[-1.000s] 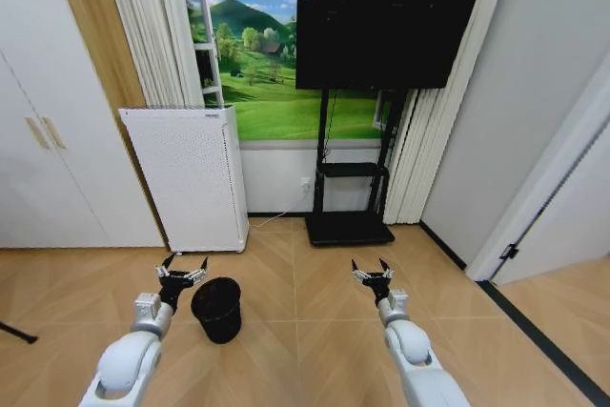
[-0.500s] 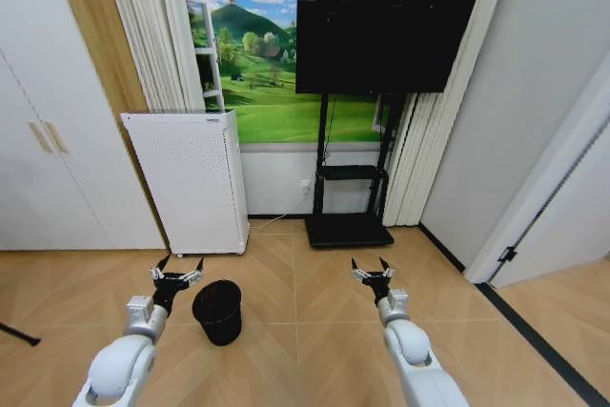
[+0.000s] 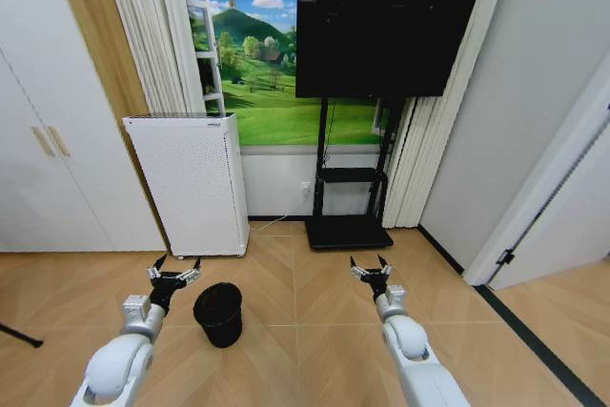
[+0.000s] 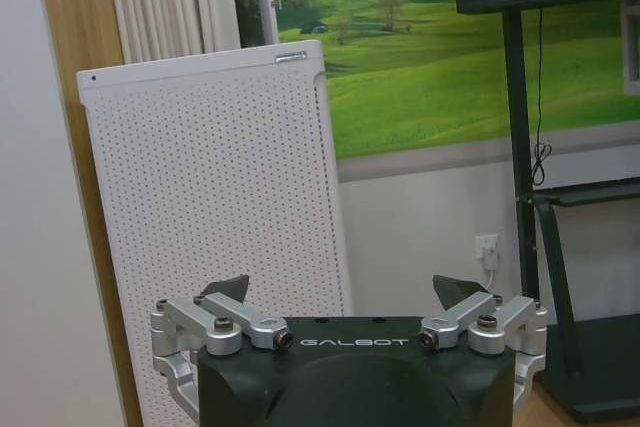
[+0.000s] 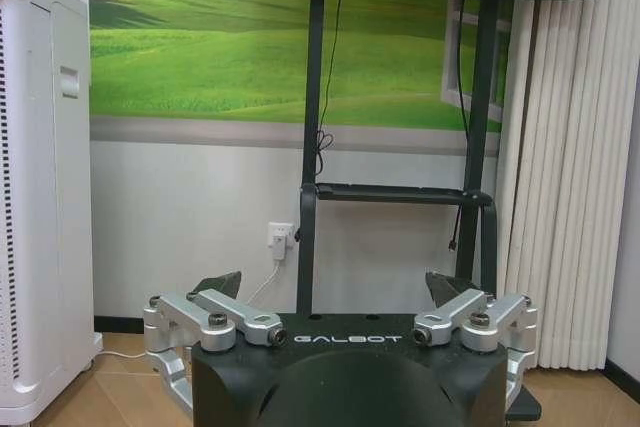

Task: Pick up the trash bin and place the garbage on the floor into it.

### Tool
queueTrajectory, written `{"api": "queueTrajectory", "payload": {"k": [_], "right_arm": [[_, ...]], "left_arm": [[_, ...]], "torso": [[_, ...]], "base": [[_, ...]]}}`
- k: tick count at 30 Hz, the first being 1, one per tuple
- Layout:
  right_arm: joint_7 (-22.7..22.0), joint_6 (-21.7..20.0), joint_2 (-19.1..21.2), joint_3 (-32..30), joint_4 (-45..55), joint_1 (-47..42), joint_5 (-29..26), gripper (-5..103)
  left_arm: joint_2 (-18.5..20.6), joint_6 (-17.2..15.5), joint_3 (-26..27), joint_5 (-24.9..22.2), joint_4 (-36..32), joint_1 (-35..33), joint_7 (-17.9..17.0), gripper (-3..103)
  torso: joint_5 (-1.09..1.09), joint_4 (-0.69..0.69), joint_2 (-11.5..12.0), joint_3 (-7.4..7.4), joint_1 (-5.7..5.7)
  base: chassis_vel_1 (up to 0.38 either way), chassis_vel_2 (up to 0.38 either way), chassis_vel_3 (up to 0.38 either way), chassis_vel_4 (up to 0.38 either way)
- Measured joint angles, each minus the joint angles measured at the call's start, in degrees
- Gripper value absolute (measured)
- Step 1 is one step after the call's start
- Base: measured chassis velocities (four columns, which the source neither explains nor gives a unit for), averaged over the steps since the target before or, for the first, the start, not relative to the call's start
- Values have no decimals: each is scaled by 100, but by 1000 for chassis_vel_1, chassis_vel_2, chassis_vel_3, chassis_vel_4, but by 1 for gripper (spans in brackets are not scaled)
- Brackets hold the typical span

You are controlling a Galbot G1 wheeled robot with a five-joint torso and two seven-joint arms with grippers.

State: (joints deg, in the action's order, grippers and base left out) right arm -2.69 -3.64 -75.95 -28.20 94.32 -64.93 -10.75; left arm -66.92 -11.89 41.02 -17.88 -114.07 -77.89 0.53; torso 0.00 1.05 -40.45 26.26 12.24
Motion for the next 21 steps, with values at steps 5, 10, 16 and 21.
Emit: {"api": "queueTrajectory", "payload": {"k": [5,10,16,21], "right_arm": [[2,0,12,-28,-14,7,-36,100],[4,-1,-6,-50,-25,-10,-40,100],[4,-1,-26,-52,-25,-17,-35,100],[4,-8,-12,-58,-24,-17,-33,100]], "left_arm": [[6,-13,-65,1,30,42,-14,100],[50,-16,-97,-9,95,119,-25,100],[80,-17,-98,-62,132,176,-22,100],[75,-17,-98,-69,143,193,-22,100]], "torso": [[0,-1,-112,63,48],[0,0,-285,164,121],[0,-1,-448,258,190],[0,-1,-593,339,253]], "base": [[0,0,0,0],[0,0,0,0],[0,0,0,0],[0,0,0,0]]}}
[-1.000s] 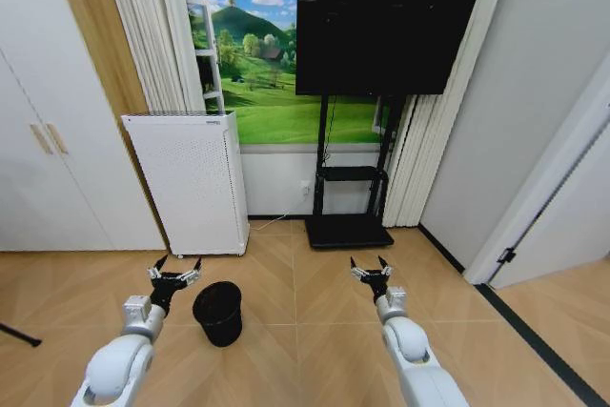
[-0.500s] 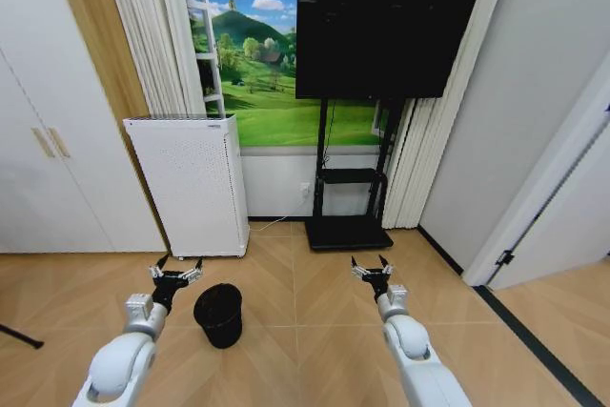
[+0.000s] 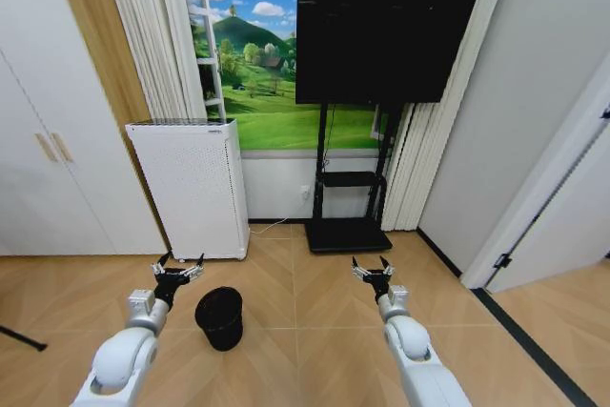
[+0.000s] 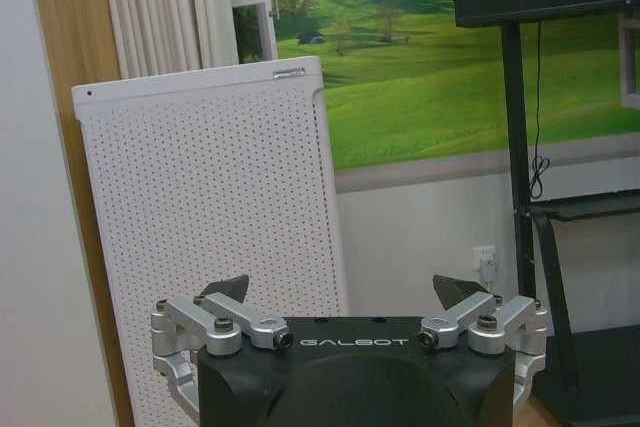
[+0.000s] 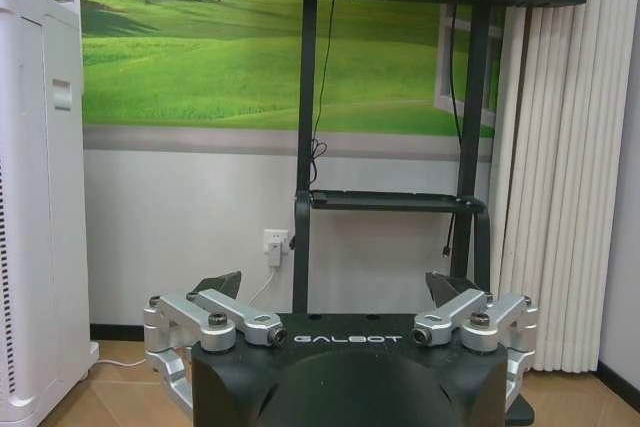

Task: Pick up the trash bin and place the garbage on the floor into it.

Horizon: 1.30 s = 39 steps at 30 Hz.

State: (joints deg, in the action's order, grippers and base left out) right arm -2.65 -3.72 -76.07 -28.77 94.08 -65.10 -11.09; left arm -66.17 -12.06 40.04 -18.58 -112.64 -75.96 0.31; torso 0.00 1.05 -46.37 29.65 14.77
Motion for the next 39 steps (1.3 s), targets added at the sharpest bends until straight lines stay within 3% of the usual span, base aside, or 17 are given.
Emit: {"api": "queueTrajectory", "payload": {"k": [10,13,39], "right_arm": [[0,-12,2,-2,15,-6,0,100],[2,-86,18,10,33,-38,2,100],[18,5,109,10,-124,-68,-153,100]], "left_arm": [[-7,27,-70,-96,17,16,-128,100],[-63,-45,-210,-277,-51,-7,-384,100],[-121,-23,-347,-93,-191,-203,-403,100]], "torso": [[0,0,-92,50,40],[0,0,-134,70,61],[0,-1,-81,39,40]], "base": [[0,0,0,0],[0,0,0,0],[112,-107,-107,111]]}}
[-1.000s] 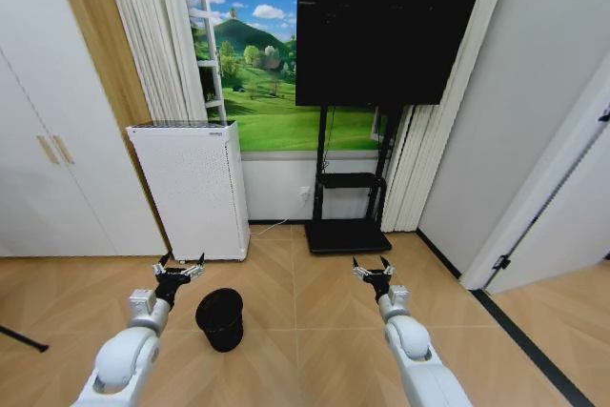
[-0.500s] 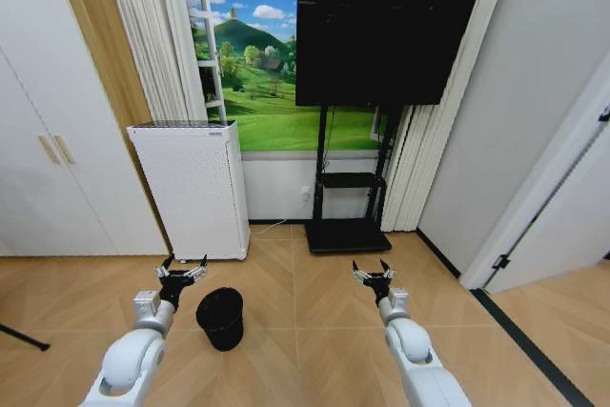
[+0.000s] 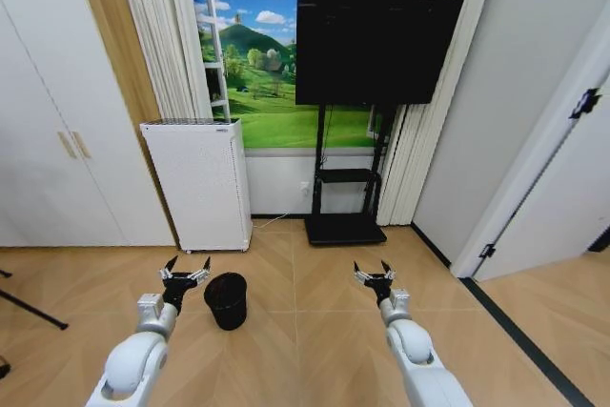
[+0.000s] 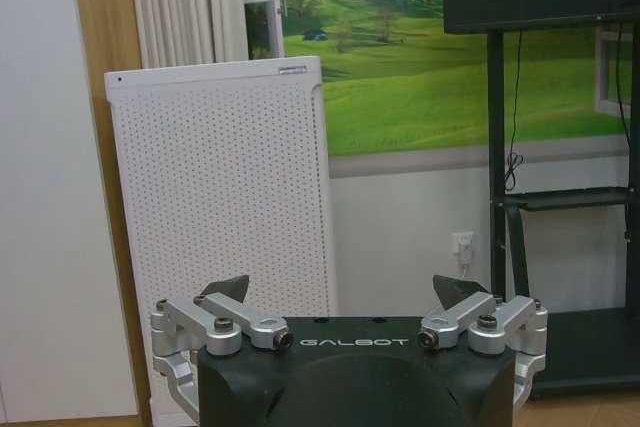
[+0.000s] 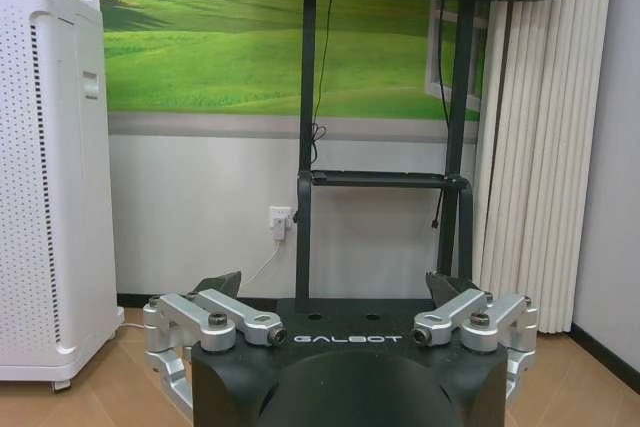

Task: Pick up the trash bin and place the garbage on the floor into it.

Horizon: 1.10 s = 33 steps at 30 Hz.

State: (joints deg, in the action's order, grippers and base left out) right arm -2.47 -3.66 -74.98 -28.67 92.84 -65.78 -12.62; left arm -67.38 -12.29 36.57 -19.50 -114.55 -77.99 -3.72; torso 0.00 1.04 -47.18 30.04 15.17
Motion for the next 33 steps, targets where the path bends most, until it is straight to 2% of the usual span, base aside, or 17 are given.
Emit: {"api": "queueTrajectory", "payload": {"k": [20,24,33], "right_arm": [[-44,97,-117,-87,164,-230,93,100],[-62,162,-88,-80,173,-248,147,100],[-86,187,-80,-83,103,-234,150,100]], "left_arm": [[5,46,29,14,-225,-337,-88,100],[-122,50,-91,83,-237,-327,-161,100],[-128,63,-83,98,-194,-283,-172,100]], "torso": [[2,1,14,-7,-5],[0,1,16,-8,-5],[-1,-1,17,-11,-10]], "base": [[24,-167,-9,171],[104,-107,-133,138],[201,-151,-202,148]]}}
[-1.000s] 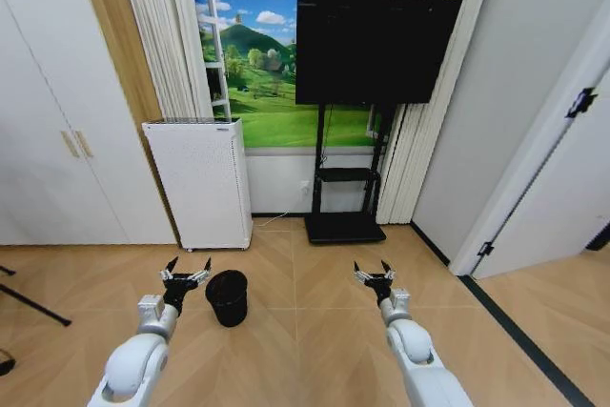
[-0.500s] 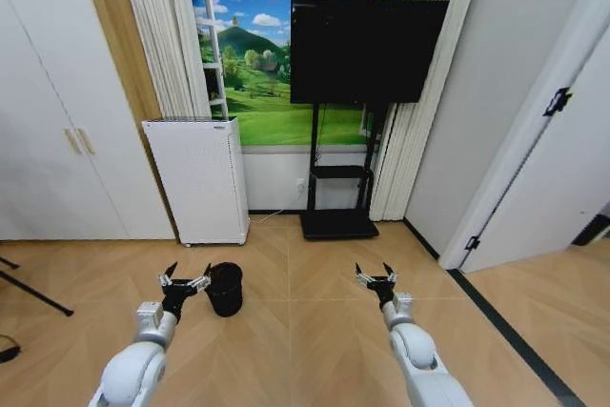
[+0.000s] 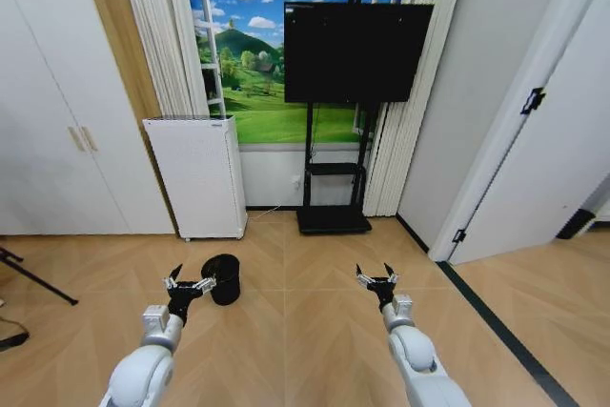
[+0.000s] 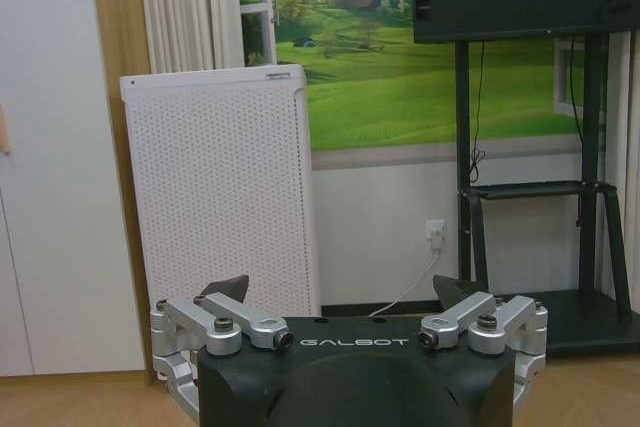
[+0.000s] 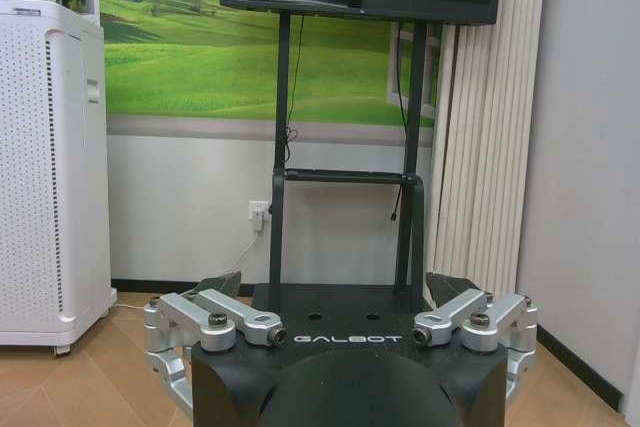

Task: Pick up the trash bin and place the garbage on the floor into it.

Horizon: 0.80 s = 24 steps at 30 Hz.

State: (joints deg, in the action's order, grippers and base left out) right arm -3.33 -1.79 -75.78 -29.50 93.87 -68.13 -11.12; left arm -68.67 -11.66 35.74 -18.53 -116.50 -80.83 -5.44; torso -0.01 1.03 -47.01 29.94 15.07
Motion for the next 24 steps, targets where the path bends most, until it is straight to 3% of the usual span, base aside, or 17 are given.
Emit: {"api": "queueTrajectory", "payload": {"k": [20,24], "right_arm": [[-10,21,-63,7,-133,13,92,100],[-14,84,-64,41,-188,12,40,100]], "left_arm": [[-76,-8,-61,-14,153,167,12,100],[-128,-33,-105,-61,141,96,-166,100]], "torso": [[2,1,3,-2,0],[2,1,2,-3,-2]], "base": [[157,-168,-161,160],[95,-89,-105,106]]}}
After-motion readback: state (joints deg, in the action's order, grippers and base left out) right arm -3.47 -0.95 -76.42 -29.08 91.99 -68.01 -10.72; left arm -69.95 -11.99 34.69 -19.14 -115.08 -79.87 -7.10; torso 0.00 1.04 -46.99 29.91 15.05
